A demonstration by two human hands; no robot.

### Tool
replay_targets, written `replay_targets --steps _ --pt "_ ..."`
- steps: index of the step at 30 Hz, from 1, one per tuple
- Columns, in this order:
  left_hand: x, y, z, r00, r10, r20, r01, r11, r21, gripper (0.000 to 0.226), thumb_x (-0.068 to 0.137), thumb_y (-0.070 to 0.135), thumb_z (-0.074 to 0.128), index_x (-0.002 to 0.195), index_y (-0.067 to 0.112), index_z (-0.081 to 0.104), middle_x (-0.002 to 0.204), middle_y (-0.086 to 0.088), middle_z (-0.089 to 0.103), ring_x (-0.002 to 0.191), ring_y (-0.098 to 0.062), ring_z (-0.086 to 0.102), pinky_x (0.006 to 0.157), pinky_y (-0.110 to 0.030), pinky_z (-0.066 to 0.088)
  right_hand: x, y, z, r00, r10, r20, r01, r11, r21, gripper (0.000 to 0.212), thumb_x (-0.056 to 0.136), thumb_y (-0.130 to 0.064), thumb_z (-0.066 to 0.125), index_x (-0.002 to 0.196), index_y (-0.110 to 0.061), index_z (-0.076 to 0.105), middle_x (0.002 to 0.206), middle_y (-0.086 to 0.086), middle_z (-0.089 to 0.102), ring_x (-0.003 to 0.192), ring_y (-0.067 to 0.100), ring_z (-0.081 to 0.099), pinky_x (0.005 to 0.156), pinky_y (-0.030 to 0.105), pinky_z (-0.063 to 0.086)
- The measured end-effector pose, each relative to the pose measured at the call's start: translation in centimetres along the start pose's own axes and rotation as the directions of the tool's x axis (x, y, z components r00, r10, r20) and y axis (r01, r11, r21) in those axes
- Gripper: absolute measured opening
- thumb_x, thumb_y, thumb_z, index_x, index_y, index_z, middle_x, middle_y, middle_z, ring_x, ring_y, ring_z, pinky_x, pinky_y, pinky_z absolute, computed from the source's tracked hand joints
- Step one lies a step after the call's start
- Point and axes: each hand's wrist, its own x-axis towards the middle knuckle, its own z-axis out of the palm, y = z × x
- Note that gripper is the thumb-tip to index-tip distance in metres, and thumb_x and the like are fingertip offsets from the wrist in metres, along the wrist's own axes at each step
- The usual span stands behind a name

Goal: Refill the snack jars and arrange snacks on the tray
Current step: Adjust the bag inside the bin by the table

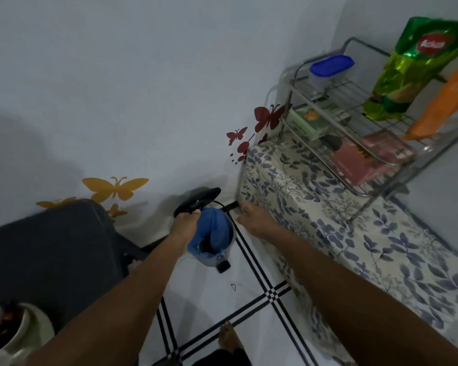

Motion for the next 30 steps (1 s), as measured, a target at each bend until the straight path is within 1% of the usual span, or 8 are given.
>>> replay_targets --steps 4,9,13,16,19,23,26,30 --pt "4.8 1.9 0.6 0.999 -0.036 -0.010 0.036 0.999 -0.010 0.040 0.104 0.035 0.054 0.115 -0.002 0.066 0.113 -0.019 0.068 0.111 -0.037 0.064 0.102 -0.047 0.052 4.9 0.1 -1.2 1.000 0.019 0.021 -0.018 0.998 -0.062 0.061 0.099 -0.039 0.058 0.151 -0.011 0.040 0.150 0.010 0.048 0.129 0.023 0.050 0.095 0.024 0.034" --pt "9.9 1.0 1.6 0.999 -0.049 -0.020 0.049 0.999 0.010 0.028 0.104 0.035 0.056 0.089 0.011 0.059 0.090 -0.011 0.059 0.088 -0.023 0.056 0.075 -0.032 0.046 11.4 1.6 -0.3 0.988 0.098 0.119 -0.091 0.994 -0.059 0.053 0.099 -0.041 0.059 0.142 -0.011 0.048 0.140 0.012 0.055 0.104 0.016 0.050 0.086 0.028 0.041" --pt "14.6 -0.8 2.7 0.988 -0.140 -0.067 0.145 0.987 0.071 0.028 0.104 0.034 0.054 0.100 0.008 0.065 0.100 -0.012 0.063 0.094 -0.026 0.058 0.088 -0.040 0.050 17.5 3.6 0.8 0.964 0.139 0.228 -0.122 0.989 -0.088 0.064 0.100 -0.044 0.056 0.154 -0.014 0.037 0.154 0.009 0.042 0.129 0.025 0.049 0.094 0.027 0.039" --pt "17.8 -3.0 3.8 0.973 -0.210 -0.093 0.215 0.975 0.051 0.031 0.104 0.028 0.053 0.089 0.004 0.065 0.092 -0.016 0.064 0.088 -0.027 0.059 0.078 -0.037 0.047 22.1 5.6 2.8 0.934 0.204 0.294 -0.193 0.979 -0.068 0.064 0.101 -0.040 0.056 0.155 -0.013 0.034 0.157 0.010 0.039 0.136 0.028 0.046 0.109 0.036 0.043" --pt "21.9 -5.9 5.7 0.937 -0.321 -0.136 0.322 0.947 -0.015 0.032 0.102 0.034 0.057 0.088 0.005 0.062 0.091 -0.014 0.064 0.091 -0.029 0.062 0.077 -0.036 0.047 26.7 8.7 5.1 0.904 0.276 0.328 -0.257 0.961 -0.101 0.066 0.102 -0.038 0.056 0.156 -0.012 0.030 0.158 0.011 0.038 0.138 0.028 0.045 0.108 0.035 0.040" --pt "27.5 -10.3 7.8 0.896 -0.376 -0.237 0.391 0.920 0.018 0.058 0.100 0.044 0.060 0.145 0.008 0.049 0.142 -0.015 0.055 0.129 -0.034 0.053 0.102 -0.036 0.045 32.2 12.9 9.5 0.897 0.344 0.277 -0.312 0.937 -0.155 0.059 0.099 -0.032 0.058 0.148 -0.006 0.039 0.142 0.015 0.052 0.114 0.028 0.058 0.082 0.031 0.051" --pt "31.7 -14.5 8.9 0.916 -0.253 -0.311 0.322 0.927 0.194 0.061 0.101 0.044 0.059 0.151 0.011 0.044 0.149 -0.020 0.050 0.137 -0.037 0.046 0.113 -0.045 0.041 36.0 16.0 12.6 0.914 0.374 0.155 -0.330 0.910 -0.252 0.062 0.095 -0.035 0.061 0.145 -0.007 0.040 0.138 0.018 0.052 0.118 0.034 0.057 0.088 0.041 0.055" --pt "37.0 -20.5 9.9 0.887 -0.198 -0.418 0.340 0.891 0.300 0.058 0.095 0.039 0.067 0.142 0.010 0.050 0.141 -0.020 0.056 0.133 -0.038 0.048 0.105 -0.046 0.042 40.3 20.2 16.4 0.911 0.410 0.035 -0.369 0.852 -0.371 0.078 0.089 -0.042 0.066 0.149 -0.009 0.030 0.144 0.018 0.044 0.130 0.038 0.045 0.102 0.053 0.046"
